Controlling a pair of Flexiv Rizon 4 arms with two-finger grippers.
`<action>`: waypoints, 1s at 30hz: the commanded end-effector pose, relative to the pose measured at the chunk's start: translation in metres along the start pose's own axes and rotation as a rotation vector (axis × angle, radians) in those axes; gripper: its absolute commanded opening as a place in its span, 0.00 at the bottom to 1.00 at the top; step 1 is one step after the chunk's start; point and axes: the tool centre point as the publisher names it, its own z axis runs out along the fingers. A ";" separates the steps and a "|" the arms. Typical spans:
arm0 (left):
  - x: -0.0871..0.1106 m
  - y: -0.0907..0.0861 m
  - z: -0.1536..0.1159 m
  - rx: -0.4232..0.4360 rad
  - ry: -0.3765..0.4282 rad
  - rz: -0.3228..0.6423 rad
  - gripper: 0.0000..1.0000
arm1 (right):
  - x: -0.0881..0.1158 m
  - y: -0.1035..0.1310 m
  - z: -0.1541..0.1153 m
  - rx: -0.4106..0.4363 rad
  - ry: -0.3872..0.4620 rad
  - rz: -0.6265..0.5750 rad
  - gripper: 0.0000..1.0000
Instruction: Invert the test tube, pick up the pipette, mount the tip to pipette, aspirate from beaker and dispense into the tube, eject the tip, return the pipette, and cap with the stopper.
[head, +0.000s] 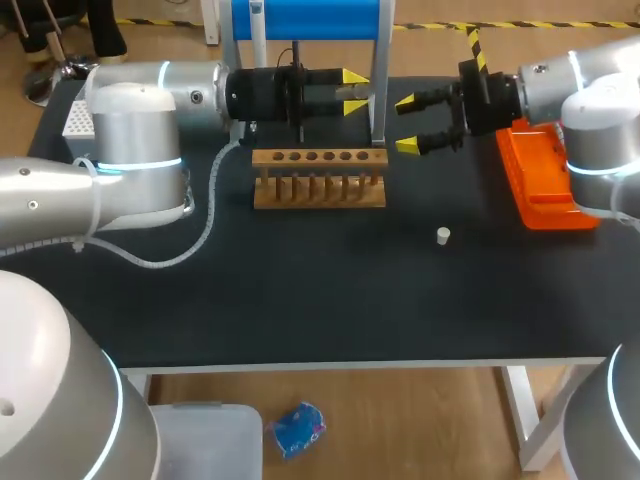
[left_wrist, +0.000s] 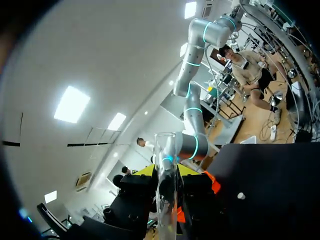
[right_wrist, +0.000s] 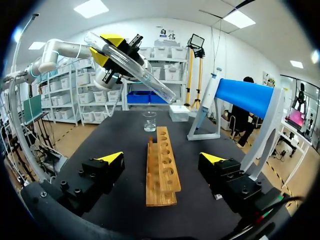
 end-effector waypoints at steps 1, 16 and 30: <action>0.000 0.000 0.000 0.000 0.000 0.002 0.00 | 0.000 0.000 0.000 0.000 0.000 -0.001 1.00; 0.000 0.023 -0.007 -0.053 0.016 -0.384 0.00 | 0.000 0.000 0.000 0.000 0.000 -0.001 1.00; 0.005 0.028 -0.003 0.012 -0.090 -0.397 0.00 | 0.000 0.000 0.000 0.000 0.000 -0.001 1.00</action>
